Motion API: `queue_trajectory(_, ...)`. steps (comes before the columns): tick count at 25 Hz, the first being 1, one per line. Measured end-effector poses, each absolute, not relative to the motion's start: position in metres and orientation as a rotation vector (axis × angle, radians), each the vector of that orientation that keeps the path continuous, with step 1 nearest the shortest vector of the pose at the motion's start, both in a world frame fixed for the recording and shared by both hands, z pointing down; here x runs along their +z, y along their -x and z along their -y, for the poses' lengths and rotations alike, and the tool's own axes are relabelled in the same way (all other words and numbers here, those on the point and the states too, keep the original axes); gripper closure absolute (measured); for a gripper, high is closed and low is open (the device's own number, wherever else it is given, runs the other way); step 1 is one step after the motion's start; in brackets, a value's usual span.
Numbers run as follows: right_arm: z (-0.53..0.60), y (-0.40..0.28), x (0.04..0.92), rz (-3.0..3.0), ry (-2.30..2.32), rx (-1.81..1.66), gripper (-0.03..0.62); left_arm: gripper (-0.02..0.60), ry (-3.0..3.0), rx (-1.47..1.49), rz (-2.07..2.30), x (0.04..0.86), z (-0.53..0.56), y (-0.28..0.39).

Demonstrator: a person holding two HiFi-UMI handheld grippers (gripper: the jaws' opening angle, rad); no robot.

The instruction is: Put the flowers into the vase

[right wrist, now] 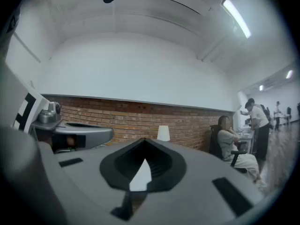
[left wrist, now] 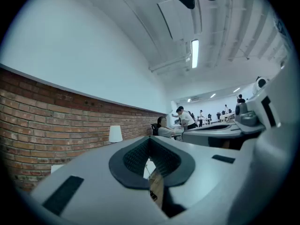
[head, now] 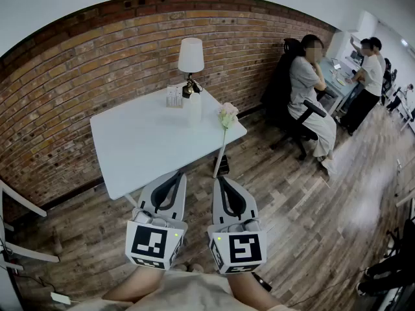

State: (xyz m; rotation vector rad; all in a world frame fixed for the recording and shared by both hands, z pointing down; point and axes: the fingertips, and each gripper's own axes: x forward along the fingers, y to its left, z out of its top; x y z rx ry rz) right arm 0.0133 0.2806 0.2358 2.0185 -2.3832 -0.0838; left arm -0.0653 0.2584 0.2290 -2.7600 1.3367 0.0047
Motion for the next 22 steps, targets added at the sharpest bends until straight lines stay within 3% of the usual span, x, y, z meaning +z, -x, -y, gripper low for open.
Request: queue_trajectory(22,-0.284,-0.033,0.245,2.425,-1.982,-0.043,0.588,0.574,2.748,-0.023,-1.357,0.237,-0.266,0.047)
